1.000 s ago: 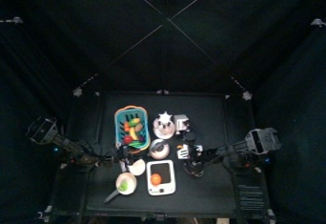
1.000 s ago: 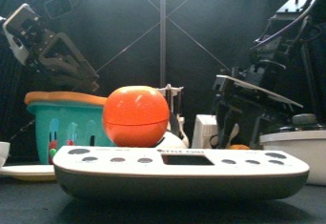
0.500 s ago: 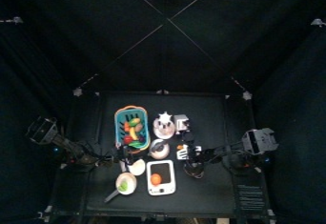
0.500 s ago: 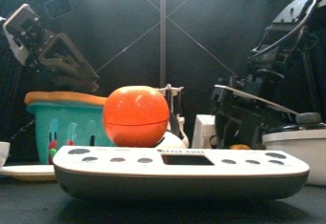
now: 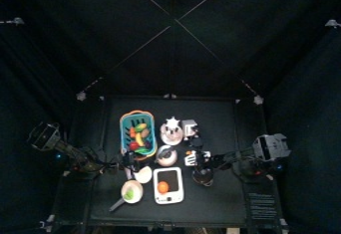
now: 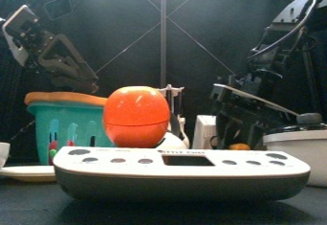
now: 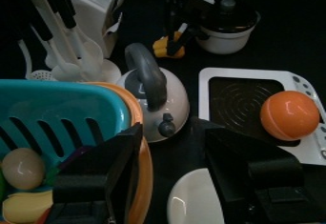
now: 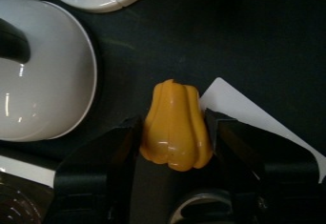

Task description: Grab squash and place into pan

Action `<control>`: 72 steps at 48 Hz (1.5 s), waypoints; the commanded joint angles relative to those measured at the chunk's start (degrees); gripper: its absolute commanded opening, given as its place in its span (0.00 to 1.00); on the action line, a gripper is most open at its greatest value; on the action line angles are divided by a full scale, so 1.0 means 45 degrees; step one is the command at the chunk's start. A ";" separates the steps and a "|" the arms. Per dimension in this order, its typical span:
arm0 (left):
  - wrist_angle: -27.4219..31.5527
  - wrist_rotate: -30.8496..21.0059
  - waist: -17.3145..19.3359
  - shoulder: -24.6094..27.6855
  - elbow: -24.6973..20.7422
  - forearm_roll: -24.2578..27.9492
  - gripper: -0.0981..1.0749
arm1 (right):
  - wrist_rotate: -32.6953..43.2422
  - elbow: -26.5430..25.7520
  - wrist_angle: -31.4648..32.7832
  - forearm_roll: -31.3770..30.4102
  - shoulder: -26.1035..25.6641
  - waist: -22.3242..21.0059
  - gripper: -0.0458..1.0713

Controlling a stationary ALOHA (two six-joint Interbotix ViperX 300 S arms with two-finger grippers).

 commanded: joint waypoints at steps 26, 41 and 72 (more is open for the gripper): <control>0.0039 -0.0020 0.0000 -0.0020 -0.0137 0.0020 0.80 | 0.0039 -0.1582 -0.0781 -0.1895 -0.0957 0.0527 0.57; 0.0020 -0.0020 0.0000 -0.0020 -0.0098 0.0039 0.80 | 0.0059 -0.2051 -0.0918 -0.2266 -0.0781 0.0723 0.57; -0.0020 -0.0020 0.0195 -0.0176 -0.0020 -0.0391 0.80 | 0.0059 -0.4648 -0.3477 -0.5215 0.1113 0.1543 0.57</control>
